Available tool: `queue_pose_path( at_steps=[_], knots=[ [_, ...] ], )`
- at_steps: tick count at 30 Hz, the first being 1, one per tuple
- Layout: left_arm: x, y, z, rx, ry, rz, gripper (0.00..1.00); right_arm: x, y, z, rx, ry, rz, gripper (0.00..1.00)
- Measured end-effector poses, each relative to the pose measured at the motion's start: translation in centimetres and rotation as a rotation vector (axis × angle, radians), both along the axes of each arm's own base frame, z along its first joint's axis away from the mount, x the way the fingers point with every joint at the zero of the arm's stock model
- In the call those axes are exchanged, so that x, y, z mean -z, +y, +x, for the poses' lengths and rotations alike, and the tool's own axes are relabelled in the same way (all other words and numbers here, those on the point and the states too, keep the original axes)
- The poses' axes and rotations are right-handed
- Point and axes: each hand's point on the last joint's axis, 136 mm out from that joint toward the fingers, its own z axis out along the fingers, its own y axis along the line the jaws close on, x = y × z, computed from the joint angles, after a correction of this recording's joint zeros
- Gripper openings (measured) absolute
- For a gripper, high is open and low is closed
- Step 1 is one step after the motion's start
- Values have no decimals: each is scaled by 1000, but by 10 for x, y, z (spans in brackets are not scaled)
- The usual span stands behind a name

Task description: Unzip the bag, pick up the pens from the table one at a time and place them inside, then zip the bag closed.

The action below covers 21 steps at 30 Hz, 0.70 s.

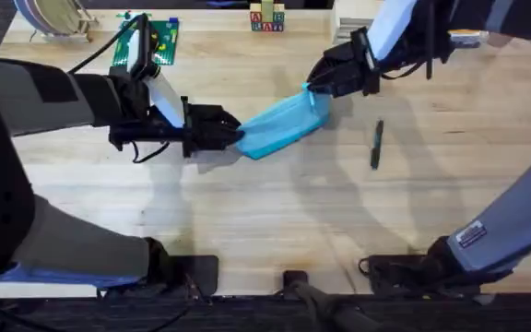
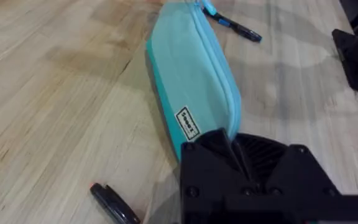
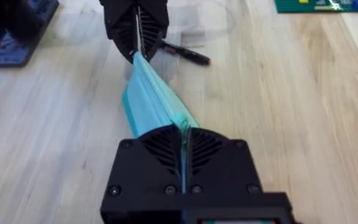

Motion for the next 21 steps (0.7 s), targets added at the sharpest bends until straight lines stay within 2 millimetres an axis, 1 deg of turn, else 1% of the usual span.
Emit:
queue_pose_path(
  at_steps=[1,2,11,21],
  knots=[
    [0,0,0,0,0,0,42,0,2,-1,-5,0,1,31],
    [0,0,0,0,0,0,42,-1,13,-7,-35,-1,4,31],
    [0,0,0,0,0,-1,42,-1,40,-23,-115,-2,8,31],
    [0,1,0,-3,1,-2,42,-1,65,-42,-194,-4,5,31]
  ],
)
